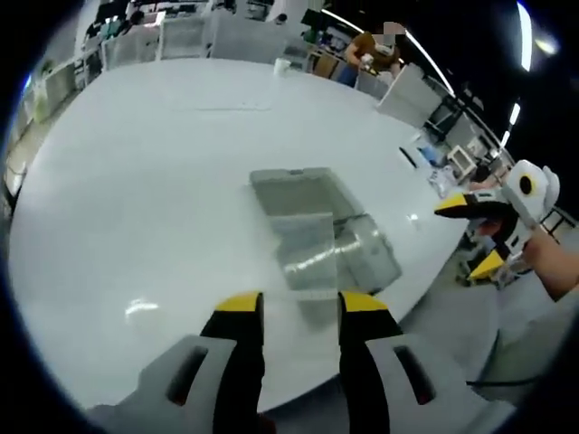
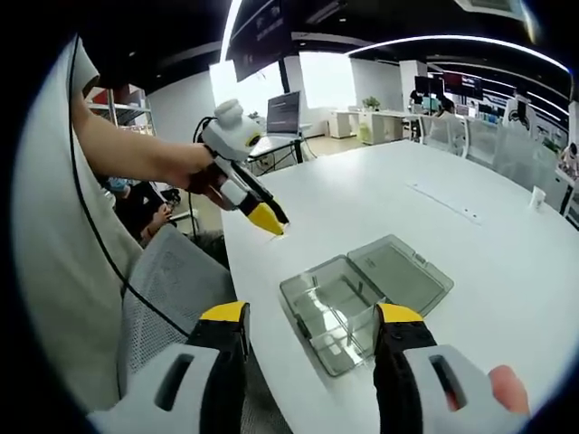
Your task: Insert the divider into the dual guide fixture by aligning both edges with the guide slots and pushing it downward to the bottom, including one-sided entry, uneven engagement, binding, and posture correction.
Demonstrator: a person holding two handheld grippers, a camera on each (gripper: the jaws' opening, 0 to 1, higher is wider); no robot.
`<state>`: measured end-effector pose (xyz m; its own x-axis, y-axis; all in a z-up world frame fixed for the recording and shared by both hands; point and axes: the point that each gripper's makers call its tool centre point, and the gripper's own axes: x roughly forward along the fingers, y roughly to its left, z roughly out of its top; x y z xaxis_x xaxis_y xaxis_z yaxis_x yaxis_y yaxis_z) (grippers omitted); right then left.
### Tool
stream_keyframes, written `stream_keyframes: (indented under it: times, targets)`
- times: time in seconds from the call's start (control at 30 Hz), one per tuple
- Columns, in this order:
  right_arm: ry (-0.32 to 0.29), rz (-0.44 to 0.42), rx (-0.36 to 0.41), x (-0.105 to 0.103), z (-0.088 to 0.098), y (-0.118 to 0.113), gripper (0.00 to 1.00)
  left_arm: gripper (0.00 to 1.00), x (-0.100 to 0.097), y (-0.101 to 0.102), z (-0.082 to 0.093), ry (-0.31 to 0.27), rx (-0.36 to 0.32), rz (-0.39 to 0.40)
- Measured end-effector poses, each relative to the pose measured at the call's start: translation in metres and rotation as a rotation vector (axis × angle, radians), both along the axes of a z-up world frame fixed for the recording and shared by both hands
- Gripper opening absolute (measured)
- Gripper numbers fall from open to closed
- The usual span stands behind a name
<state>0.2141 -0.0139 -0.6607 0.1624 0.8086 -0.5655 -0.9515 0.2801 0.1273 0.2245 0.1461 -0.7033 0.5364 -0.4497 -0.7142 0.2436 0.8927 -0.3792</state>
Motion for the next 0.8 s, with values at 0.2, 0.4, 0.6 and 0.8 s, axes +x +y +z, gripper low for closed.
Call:
stream_keyframes:
  times: [0.2,0.4,0.6,0.8]
  targets:
    - [0.008,-0.010,0.027,0.002,0.006,0.001,0.52,0.28,0.000,-0.009,0.010,-0.030,-0.039,-0.012]
    - [0.022,-0.023,0.053,0.004,0.010,0.001,0.52,0.28,-0.002,-0.020,0.021,-0.066,-0.073,-0.033]
    - [0.031,-0.033,0.075,0.004,0.015,0.002,0.51,0.28,-0.004,-0.027,0.028,-0.081,-0.100,-0.047]
    - [0.039,-0.039,0.099,0.005,0.020,0.002,0.51,0.28,-0.004,-0.035,0.034,-0.100,-0.130,-0.064]
